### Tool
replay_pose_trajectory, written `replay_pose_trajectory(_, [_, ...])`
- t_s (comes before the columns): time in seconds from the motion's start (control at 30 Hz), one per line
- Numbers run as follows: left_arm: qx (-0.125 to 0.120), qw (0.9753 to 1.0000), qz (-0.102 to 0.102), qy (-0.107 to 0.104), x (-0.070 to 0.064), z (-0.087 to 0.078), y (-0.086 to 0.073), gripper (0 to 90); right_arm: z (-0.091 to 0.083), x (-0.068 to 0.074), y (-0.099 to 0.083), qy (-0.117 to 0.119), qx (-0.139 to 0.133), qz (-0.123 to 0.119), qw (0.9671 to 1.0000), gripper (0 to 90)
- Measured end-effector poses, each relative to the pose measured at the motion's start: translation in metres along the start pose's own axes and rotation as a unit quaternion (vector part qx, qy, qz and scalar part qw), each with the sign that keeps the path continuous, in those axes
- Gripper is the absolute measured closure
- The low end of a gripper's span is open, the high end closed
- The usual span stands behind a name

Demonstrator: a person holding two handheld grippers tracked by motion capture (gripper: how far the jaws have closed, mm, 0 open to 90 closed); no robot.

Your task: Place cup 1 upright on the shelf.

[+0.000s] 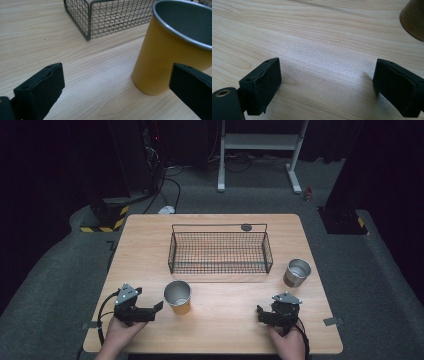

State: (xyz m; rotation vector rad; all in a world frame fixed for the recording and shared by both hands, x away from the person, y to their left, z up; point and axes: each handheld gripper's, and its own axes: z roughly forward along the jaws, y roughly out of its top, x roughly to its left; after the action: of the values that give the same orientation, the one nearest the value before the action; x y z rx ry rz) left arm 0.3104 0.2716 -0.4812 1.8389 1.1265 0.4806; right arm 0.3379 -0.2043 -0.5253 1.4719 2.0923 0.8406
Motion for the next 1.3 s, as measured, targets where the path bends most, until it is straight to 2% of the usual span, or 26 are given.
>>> replay_pose_trajectory(0.2, [-0.005,0.9998,0.004,-0.021,-0.003,-0.001,0.000,0.6,0.000,0.000,0.000,0.000,-0.001,0.000,1.0000,8.2])
replay_pose_trajectory(0.67, [0.003,0.9984,0.030,-0.048,-0.016,0.004,-0.001,0.6,0.000,0.000,0.000,0.000,0.000,0.000,1.0000,8.3])
replay_pose_trajectory(1.0, [0.001,0.9975,0.045,-0.054,-0.030,0.010,0.000,0.6,0.000,0.000,0.000,0.005,0.000,-0.003,1.0000,8.3])
replay_pose_trajectory(1.2, [-0.003,0.9973,0.044,-0.059,-0.035,0.013,0.000,0.6,0.000,0.000,0.000,0.005,0.000,-0.004,1.0000,8.2])
replay_pose_trajectory(1.3, [-0.010,0.9968,0.055,-0.058,-0.039,0.015,0.001,0.7,0.000,0.001,0.000,0.006,0.000,-0.004,1.0000,8.2])
